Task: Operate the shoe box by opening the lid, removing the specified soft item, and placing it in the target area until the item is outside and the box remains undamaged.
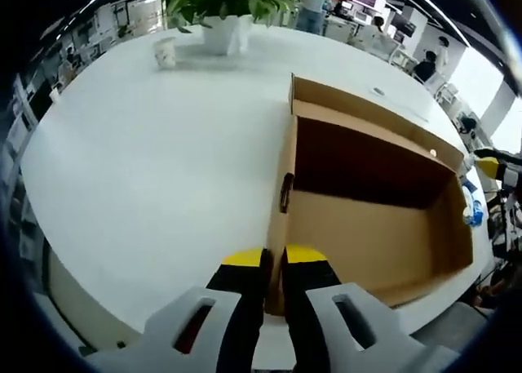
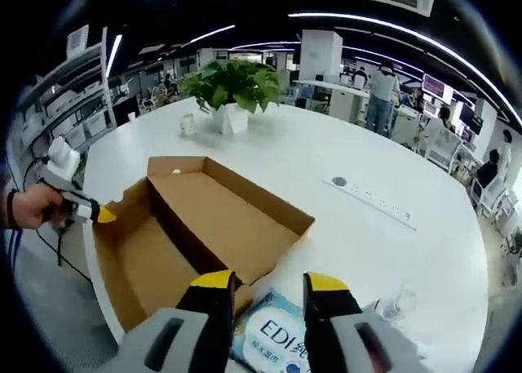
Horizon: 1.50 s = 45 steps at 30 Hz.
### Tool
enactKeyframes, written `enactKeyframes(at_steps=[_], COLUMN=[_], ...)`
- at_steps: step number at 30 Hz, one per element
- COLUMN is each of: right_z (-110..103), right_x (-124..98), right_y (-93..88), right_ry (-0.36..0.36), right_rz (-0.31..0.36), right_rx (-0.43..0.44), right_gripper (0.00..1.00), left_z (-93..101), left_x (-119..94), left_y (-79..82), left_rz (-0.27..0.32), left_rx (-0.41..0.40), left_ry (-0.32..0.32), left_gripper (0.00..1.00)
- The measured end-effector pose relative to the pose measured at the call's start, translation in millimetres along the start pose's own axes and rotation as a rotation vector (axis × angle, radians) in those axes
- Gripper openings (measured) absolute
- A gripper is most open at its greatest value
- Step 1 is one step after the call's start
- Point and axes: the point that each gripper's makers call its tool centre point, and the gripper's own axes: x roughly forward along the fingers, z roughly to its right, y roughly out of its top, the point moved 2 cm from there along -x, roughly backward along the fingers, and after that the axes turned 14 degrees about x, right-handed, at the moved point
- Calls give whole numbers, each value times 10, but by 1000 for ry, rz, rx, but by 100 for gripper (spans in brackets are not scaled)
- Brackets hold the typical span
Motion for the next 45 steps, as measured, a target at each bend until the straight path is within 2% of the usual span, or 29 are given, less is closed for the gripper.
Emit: enactKeyframes(at_steps=[1, 4, 8, 10, 16, 22, 30, 40, 45], right_z=[16, 95, 237, 272, 273, 252, 313, 300, 341], right_x=[32, 172, 349, 442, 732, 913, 1105, 1338, 1381], right_y=[39, 180, 235, 236, 223, 174, 110, -20, -60], right_ry=[-3, -13, -51, -64, -65, -88, -131, -109, -110], right_rz=[-3, -7, -42, -61, -115, -169, -243, -315, -337], right_rx=[22, 164, 173, 218, 223, 255, 199, 227, 239], right_gripper=[30, 30, 29, 29, 28, 24, 19, 8, 7], left_z=[1, 9, 3, 4, 4, -3, -2, -45, -33], left_x=[0, -3, 1, 0, -2, 15, 9, 55, 70], left_y=[-1, -9, -14, -12, -22, -26, -25, -14, -15], left_rz=[0, 4, 8, 10, 14, 14, 13, 5, 0], left_rx=[0, -8, -40, -32, -34, -32, -17, 14, 47], left_ry=[2, 4, -3, -4, -8, -11, -13, -20, -31], left_gripper=[6, 6, 7, 7, 7, 7, 6, 6, 6])
